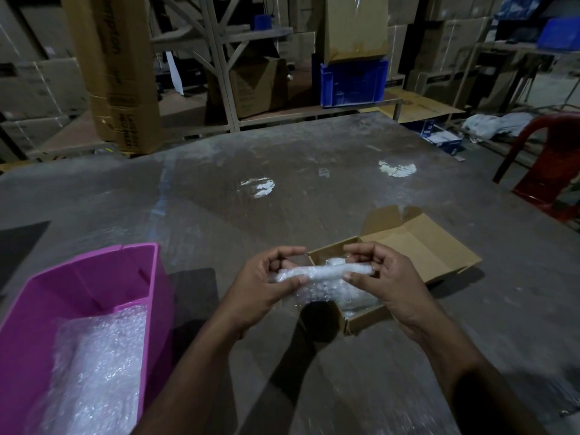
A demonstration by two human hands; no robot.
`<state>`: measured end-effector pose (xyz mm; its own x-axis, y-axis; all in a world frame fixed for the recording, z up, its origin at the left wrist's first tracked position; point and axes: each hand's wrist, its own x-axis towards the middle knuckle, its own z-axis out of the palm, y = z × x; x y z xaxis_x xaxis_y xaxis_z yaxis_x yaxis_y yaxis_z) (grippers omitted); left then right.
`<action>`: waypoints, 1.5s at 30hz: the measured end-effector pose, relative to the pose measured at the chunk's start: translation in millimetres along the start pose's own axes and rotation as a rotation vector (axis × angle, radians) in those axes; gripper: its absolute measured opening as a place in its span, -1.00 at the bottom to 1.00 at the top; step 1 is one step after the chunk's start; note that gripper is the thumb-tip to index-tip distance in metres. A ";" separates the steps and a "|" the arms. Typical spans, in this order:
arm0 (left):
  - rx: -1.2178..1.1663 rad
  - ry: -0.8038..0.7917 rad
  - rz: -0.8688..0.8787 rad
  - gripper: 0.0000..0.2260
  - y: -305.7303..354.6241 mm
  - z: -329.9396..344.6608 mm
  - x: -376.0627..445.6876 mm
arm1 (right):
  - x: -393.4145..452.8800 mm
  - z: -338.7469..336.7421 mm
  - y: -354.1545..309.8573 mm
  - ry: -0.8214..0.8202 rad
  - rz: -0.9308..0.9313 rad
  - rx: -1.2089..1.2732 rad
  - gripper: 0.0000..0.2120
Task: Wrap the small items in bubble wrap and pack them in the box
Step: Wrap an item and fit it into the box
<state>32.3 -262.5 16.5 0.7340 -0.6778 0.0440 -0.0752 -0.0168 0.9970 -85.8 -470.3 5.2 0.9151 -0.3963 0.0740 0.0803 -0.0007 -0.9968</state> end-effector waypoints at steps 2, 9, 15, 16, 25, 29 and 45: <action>0.050 0.003 0.001 -0.76 -0.7 -2.3 -0.5 | -2.1 -0.4 -1.5 -0.033 0.031 -0.024 -0.77; 0.229 -0.036 -0.005 -0.93 -9.6 -5.7 2.4 | -4.1 -2.8 4.0 0.008 0.060 0.019 -0.84; -0.028 -0.108 -0.091 -0.83 -9.1 1.4 2.5 | -2.6 -14.3 2.9 0.014 0.036 0.029 -0.89; -0.068 -0.094 -0.109 -0.83 -10.1 2.6 3.5 | -2.3 -15.3 2.3 0.013 0.029 0.039 -0.90; -0.157 0.025 -0.130 -0.85 -17.6 16.3 29.9 | 24.4 -30.7 3.4 0.061 0.051 -0.063 -0.85; -0.037 0.070 -0.087 -0.79 -19.7 20.2 50.7 | 49.9 -41.7 6.9 0.075 0.058 -0.208 -0.82; 0.921 0.477 -0.166 -0.84 -61.7 53.3 110.5 | 128.8 -49.3 51.5 -0.082 -0.106 -1.142 -0.85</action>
<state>82.0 -375.5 -43.6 0.9568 -0.2591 0.1316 -0.2870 -0.7712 0.5682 16.7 -566.6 -38.2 0.9514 -0.2837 0.1198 -0.2079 -0.8788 -0.4295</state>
